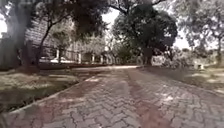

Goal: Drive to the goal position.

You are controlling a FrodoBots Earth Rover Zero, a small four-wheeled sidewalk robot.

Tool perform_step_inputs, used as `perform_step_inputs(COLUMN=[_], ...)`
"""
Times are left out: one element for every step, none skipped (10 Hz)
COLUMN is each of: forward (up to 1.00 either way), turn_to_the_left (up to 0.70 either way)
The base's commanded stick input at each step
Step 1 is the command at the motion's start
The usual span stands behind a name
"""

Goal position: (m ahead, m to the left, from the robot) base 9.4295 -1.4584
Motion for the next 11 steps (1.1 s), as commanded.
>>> perform_step_inputs(forward=[0.85,0.85,0.85,0.85,0.85,0.85,0.85,0.85,0.85,0.85,0.85], turn_to_the_left=[-0.24,-0.34,0.00,0.00,0.00,0.00,0.00,0.00,0.00,0.00,0.00])
